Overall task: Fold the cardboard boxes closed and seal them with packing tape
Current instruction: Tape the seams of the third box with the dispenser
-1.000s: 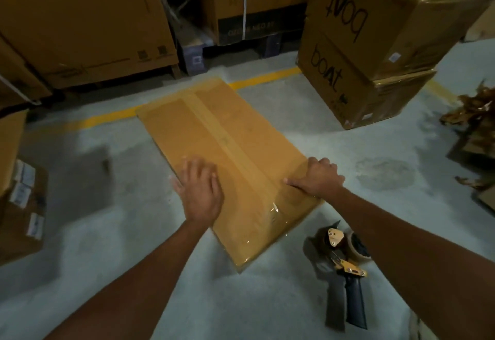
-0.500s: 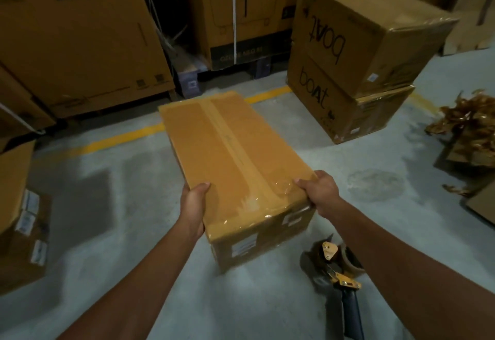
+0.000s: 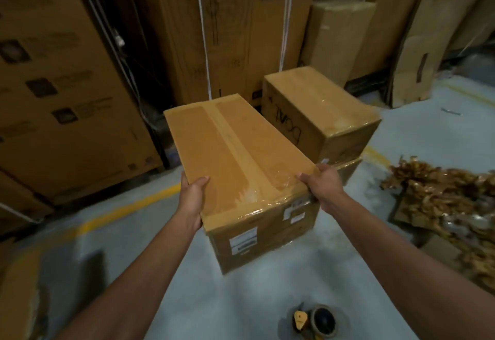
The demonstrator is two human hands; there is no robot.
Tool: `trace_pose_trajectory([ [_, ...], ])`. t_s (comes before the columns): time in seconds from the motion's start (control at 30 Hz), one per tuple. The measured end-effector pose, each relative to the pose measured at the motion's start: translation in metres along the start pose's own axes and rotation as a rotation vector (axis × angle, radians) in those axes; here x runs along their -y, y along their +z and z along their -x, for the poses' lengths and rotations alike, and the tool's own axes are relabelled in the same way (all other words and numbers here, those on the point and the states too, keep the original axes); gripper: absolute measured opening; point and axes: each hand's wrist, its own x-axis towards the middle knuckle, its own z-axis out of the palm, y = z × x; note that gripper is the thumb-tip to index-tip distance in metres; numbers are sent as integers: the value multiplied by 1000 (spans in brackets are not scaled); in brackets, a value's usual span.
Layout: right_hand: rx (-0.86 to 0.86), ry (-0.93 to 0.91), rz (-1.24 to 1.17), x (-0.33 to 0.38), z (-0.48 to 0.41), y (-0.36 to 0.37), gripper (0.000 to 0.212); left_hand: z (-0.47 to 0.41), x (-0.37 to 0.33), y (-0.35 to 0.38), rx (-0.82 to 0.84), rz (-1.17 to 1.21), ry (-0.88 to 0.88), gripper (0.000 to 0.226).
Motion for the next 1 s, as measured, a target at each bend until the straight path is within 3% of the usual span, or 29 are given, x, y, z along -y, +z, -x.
trace_pose_trajectory([
  [0.2,-16,13,-24,134,23,-107,40,63,-138,92,28,-59,-5,51],
  [0.37,7,-1,-3,197,44,-212,42,143,-201,171,34,-70,-7,45],
  [0.67,12,-5,86,227,16,-350,45,188,-215,297,33,-84,-28,46],
  [0.8,0,-9,139,242,-21,-369,62,168,-212,337,27,-24,-71,38],
  [1.0,19,-32,176,243,-76,-371,73,118,-206,380,10,-3,-79,45],
])
